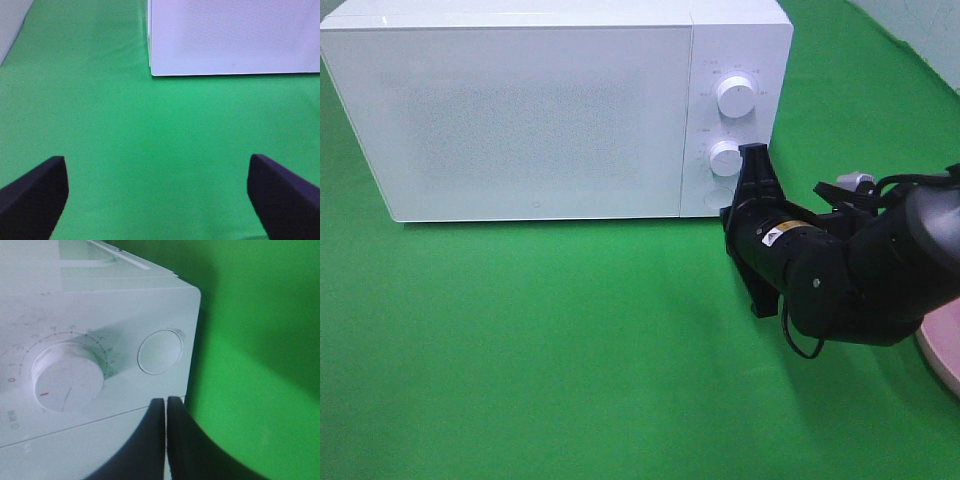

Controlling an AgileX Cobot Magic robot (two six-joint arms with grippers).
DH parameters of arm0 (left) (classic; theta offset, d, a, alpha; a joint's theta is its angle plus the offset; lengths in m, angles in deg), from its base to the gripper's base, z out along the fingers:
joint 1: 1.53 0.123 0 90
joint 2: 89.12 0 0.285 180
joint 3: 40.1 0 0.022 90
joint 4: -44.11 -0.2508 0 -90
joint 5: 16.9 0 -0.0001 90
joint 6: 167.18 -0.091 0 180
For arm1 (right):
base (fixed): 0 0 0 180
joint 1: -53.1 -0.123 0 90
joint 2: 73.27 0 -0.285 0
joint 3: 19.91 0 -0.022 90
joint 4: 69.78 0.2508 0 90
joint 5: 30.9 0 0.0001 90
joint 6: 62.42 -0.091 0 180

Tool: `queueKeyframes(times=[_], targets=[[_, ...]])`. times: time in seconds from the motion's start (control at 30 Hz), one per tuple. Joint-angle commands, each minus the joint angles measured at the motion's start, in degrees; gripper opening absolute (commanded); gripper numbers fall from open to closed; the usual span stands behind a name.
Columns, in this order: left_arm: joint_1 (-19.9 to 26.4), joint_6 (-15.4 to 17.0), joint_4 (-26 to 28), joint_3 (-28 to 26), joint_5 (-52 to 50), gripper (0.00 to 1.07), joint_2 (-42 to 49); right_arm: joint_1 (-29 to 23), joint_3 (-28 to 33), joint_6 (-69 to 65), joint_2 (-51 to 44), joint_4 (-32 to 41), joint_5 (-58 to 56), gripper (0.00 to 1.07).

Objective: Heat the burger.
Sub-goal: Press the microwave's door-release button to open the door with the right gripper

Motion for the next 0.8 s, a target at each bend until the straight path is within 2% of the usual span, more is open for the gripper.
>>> queueKeyframes(times=[0.03, 0.8], targets=[[-0.11, 0.29, 0.29, 0.17, -0.52, 0.9, 0.86, 0.92, -3.04, -0.11, 1.49, -0.86, -1.78, 0.0], [-0.11, 0.29, 0.11, 0.17, -0.52, 0.9, 0.86, 4.87, -10.71, -2.23, 9.28, -1.89, 0.06, 0.0]])
